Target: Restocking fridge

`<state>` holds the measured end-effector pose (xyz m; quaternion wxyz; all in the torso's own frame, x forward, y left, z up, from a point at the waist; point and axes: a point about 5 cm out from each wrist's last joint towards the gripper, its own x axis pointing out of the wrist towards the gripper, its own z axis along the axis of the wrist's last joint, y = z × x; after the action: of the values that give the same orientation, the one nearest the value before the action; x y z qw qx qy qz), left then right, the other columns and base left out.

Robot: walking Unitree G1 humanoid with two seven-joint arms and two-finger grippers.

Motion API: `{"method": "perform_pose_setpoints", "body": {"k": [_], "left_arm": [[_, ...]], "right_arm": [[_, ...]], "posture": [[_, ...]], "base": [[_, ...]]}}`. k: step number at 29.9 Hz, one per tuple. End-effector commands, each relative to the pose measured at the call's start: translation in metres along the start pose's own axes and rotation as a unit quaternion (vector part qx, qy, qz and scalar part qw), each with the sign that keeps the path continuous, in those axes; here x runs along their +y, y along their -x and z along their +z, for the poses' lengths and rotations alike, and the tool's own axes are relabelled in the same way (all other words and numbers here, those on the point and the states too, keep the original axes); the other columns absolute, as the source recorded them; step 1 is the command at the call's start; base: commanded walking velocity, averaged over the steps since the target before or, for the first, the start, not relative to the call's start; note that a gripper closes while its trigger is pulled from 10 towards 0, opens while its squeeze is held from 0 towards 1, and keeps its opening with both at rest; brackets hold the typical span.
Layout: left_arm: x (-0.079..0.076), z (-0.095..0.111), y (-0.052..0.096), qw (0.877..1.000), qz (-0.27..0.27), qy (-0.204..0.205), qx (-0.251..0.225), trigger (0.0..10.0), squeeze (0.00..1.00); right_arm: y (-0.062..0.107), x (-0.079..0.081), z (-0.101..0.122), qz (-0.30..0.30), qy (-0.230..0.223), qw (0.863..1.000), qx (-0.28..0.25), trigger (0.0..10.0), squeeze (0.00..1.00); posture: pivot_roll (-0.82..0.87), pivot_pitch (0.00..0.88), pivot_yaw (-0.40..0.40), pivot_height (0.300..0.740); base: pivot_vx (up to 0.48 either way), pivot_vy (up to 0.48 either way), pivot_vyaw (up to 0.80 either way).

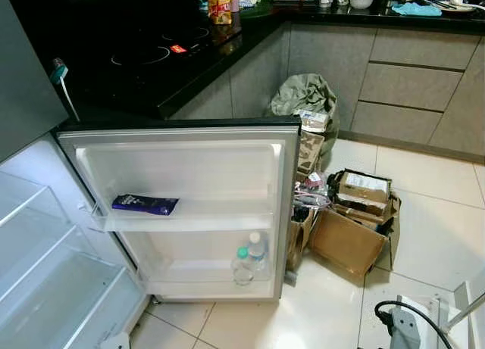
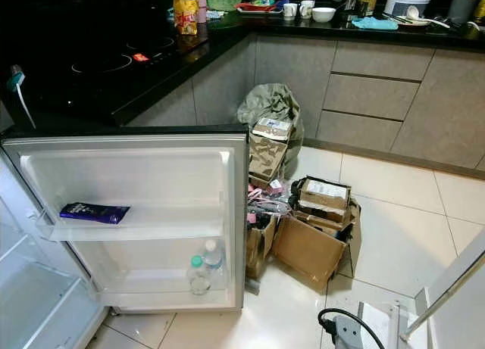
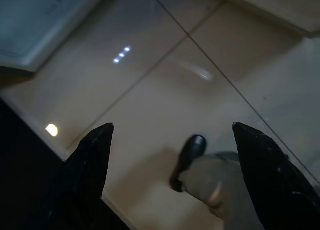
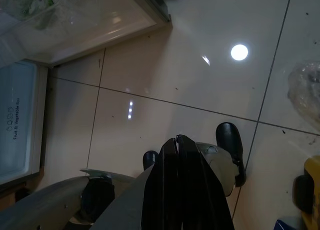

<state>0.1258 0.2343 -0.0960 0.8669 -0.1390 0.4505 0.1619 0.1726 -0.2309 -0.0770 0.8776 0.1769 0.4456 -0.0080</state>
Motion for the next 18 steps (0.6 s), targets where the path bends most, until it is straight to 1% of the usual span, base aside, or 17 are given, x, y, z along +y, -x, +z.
{"method": "perform_pose_setpoints", "body": {"k": [1,4,6,11,13,18], "left_arm": [[-0.0044,-0.0066,0.0005,1.0,-0.01,-0.006,0.014,10.0,0.0],[-0.0055,-0.0071,0.0003,1.0,-0.011,-0.014,0.018,10.0,0.0],[-0.006,-0.0069,0.0,1.0,-0.01,-0.021,0.02,10.0,0.0],[-0.0073,-0.0056,-0.0006,0.999,-0.013,-0.022,0.021,10.0,0.0],[-0.0069,-0.0054,-0.0006,0.999,-0.011,-0.02,0.022,10.0,0.0],[-0.0069,-0.0048,-0.0007,0.999,-0.012,-0.035,0.022,10.0,0.0]], "right_arm": [[-0.0004,0.0014,-0.0024,0.0,-0.013,1.0,-0.002,10.0,0.0],[-0.0006,0.0024,-0.0023,0.005,-0.005,1.0,-0.003,10.0,0.0],[-0.0011,0.0051,-0.0017,0.022,-0.007,1.0,-0.007,10.0,0.0],[-0.0018,0.0075,-0.0011,0.031,0.0,0.999,-0.007,10.0,0.0],[-0.002,0.0082,-0.0011,0.032,0.0,0.999,-0.008,10.0,0.0],[-0.0021,0.009,-0.0036,0.032,-0.002,0.999,-0.007,10.0,0.0]], "posture": [[-0.1,0.0,0.013,0.74],[-0.1,0.0,0.016,0.74],[-0.1,0.0,0.016,0.74],[-0.1,0.0,0.018,0.74],[-0.09,0.0,0.021,0.74],[-0.09,0.0,0.026,0.74]], "base": [[0.0,-0.435,0.0],[0.0,-0.457,0.0],[0.0,-0.472,0.0],[0.0,-0.466,0.62],[0.0,0.0,0.67],[0.0,0.0,0.67]]}}
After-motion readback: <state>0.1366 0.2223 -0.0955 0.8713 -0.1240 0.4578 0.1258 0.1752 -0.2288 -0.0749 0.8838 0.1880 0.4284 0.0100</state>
